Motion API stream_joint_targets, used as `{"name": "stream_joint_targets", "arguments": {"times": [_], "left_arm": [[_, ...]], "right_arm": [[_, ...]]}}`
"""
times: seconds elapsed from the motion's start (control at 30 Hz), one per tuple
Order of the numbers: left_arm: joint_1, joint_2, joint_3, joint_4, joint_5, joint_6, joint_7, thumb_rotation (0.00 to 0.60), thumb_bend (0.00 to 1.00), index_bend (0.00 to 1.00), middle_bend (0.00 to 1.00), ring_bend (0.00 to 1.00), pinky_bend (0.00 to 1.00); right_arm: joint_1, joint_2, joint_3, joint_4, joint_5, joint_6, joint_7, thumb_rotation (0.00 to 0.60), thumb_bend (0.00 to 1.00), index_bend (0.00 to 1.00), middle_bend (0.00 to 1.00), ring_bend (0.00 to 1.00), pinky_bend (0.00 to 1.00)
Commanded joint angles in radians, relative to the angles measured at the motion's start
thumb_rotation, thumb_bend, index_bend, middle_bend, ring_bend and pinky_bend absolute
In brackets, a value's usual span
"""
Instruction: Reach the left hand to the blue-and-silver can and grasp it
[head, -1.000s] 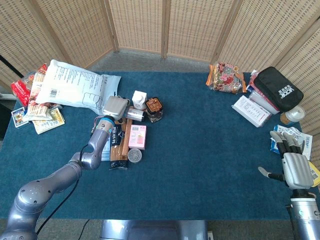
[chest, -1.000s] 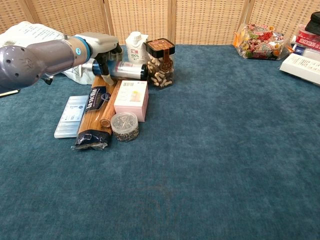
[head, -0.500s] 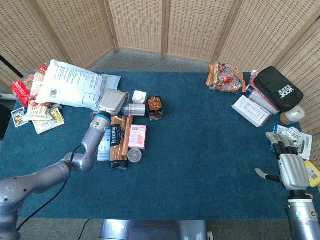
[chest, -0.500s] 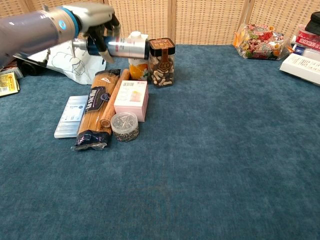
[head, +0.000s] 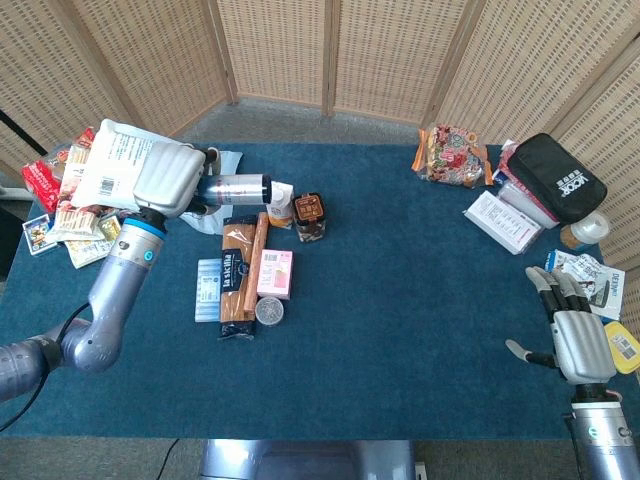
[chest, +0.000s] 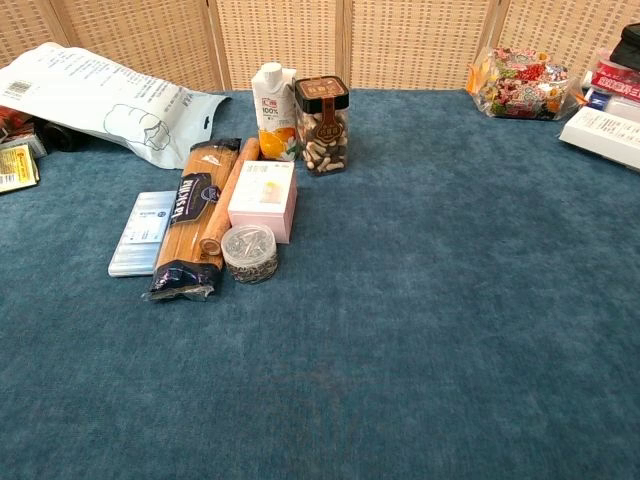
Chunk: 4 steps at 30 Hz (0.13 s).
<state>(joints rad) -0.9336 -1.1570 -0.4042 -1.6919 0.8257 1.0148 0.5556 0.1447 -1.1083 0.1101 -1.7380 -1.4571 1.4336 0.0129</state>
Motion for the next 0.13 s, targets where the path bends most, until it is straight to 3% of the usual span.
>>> {"name": "stream_joint_targets", "arguments": {"times": [0.03, 0.13], "left_arm": [[0.013, 0.032, -0.004, -0.037, -0.019, 0.022, 0.009, 0.6, 0.07, 0.78, 0.85, 0.78, 0.82], [0.01, 0.035, 0.006, -0.043, -0.021, 0.026, 0.008, 0.6, 0.07, 0.78, 0.85, 0.78, 0.82]], "right_arm": [[-0.001, 0.001, 0.0, -0.002, -0.002, 0.002, 0.0, 0.6, 0.0, 0.0, 0.0, 0.0, 0.0], [-0.001, 0.001, -0.001, -0.003, -0.005, 0.004, -0.002, 0.6, 0.0, 0.0, 0.0, 0.0, 0.0]]}}
